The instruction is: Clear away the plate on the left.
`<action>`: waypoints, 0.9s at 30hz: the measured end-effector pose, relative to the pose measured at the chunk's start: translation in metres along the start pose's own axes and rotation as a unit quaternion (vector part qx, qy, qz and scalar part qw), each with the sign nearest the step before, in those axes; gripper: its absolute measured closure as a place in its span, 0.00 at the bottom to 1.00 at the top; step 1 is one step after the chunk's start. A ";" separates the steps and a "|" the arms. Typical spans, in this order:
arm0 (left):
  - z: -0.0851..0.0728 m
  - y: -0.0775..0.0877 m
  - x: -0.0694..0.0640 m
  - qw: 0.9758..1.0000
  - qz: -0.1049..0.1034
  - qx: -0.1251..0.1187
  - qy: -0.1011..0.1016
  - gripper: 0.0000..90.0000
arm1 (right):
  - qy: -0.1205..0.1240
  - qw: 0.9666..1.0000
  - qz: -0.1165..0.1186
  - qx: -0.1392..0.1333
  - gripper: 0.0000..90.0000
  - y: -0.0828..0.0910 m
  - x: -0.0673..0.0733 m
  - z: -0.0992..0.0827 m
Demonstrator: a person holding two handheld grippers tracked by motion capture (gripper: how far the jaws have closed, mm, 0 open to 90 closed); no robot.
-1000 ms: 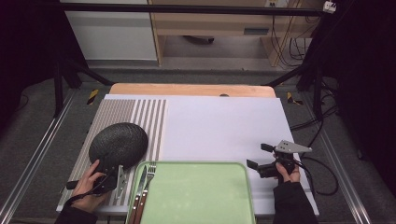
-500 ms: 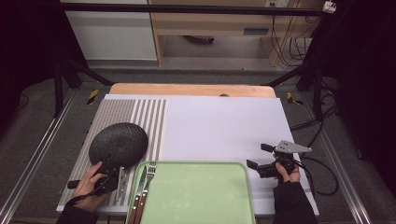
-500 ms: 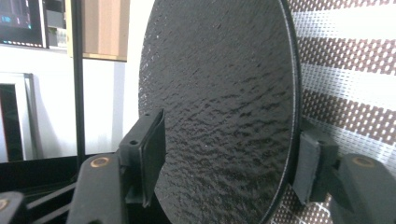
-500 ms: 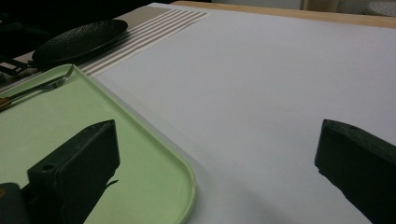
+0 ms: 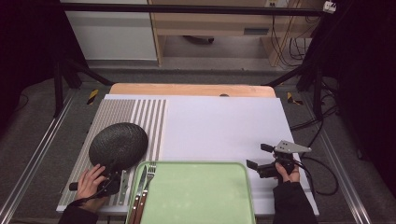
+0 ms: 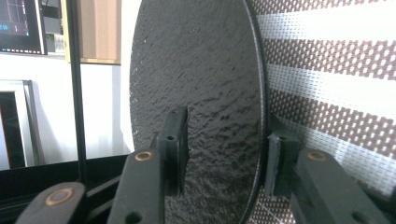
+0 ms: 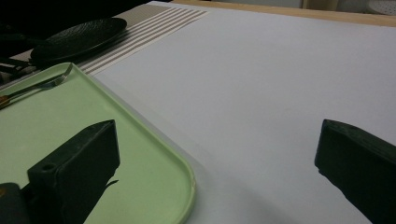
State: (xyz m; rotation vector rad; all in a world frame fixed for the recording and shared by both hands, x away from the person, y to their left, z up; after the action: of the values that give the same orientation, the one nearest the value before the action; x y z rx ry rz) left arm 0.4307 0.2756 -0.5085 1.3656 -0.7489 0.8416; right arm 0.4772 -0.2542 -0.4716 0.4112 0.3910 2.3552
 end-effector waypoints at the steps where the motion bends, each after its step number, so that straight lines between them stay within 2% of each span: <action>1: 0.000 0.000 0.000 1.000 0.001 0.000 0.002 0.68 | 0.000 1.000 0.000 0.000 0.00 0.000 0.000 0.000; 3: 0.000 0.000 -0.002 1.000 0.002 0.001 0.002 0.71 | 0.000 1.000 0.000 0.000 0.00 0.000 0.000 0.000; 5: 0.001 0.000 -0.004 1.000 0.004 0.004 -0.008 0.74 | 0.000 1.000 0.000 -0.001 0.00 0.000 0.000 0.000; 8: 0.002 -0.001 -0.005 1.000 0.007 0.004 -0.008 0.77 | 0.000 1.000 0.000 0.000 0.00 0.000 0.000 0.000; 16: 0.003 -0.002 -0.007 1.000 -0.001 0.009 -0.027 0.86 | 0.000 1.000 0.000 0.000 0.00 0.001 0.000 0.000; 23: 0.003 -0.001 -0.007 0.999 -0.002 0.007 -0.039 0.88 | 0.000 1.000 -0.001 0.001 0.00 0.000 0.000 0.000; 27: 0.003 -0.001 -0.006 0.999 -0.005 0.006 -0.035 0.88 | 0.001 1.000 -0.001 0.001 0.00 0.000 0.000 0.000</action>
State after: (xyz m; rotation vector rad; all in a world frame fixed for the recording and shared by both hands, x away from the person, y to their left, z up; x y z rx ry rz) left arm 0.4280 0.2716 -0.5141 1.4145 -0.7912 0.7960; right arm 0.4769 -0.2541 -0.4714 0.4106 0.3941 2.3541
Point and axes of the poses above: each handheld gripper's, and its own axes: y roughly backward along the jaws, z roughly out of its top, x roughly to its left, the point moved 3 cm from there along -y, roughly forward along the jaws
